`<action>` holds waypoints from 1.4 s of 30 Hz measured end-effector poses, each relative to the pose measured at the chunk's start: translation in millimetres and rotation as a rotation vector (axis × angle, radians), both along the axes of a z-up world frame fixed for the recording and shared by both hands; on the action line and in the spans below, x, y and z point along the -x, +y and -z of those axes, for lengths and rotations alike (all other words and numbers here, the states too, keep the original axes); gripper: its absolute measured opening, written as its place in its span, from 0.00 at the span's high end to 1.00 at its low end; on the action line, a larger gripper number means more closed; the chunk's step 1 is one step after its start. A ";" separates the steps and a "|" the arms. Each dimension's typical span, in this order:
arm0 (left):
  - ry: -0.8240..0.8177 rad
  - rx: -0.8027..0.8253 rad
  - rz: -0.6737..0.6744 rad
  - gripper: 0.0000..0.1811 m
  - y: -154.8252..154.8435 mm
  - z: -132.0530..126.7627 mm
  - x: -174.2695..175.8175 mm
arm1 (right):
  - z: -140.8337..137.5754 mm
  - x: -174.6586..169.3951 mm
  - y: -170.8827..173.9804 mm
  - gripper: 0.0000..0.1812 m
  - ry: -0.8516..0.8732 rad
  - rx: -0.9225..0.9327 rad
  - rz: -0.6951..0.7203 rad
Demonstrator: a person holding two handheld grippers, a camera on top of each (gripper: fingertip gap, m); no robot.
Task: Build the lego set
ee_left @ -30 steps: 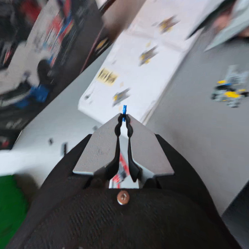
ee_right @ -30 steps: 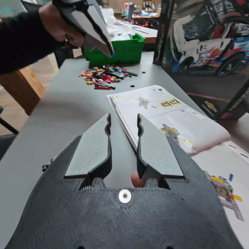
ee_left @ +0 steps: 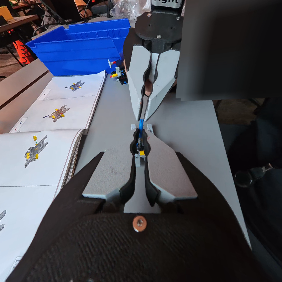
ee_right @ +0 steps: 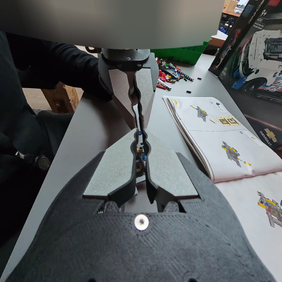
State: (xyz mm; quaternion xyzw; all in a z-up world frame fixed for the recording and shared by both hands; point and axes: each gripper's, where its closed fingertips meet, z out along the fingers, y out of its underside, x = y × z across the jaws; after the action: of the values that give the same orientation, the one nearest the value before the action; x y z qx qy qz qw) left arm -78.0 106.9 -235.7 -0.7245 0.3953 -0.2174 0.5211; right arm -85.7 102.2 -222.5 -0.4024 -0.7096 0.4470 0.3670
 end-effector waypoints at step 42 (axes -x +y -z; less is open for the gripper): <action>0.004 0.211 0.021 0.73 -7.4 30.1 7.0 | 12.7 -29.1 13.5 1.00 -0.240 -0.022 0.159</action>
State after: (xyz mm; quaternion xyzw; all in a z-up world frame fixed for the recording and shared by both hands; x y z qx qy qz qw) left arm -85.1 99.5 -265.8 -0.7718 0.3787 -0.2618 0.4387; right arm -56.6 115.7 -235.3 -0.5037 -0.7191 0.3576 0.3182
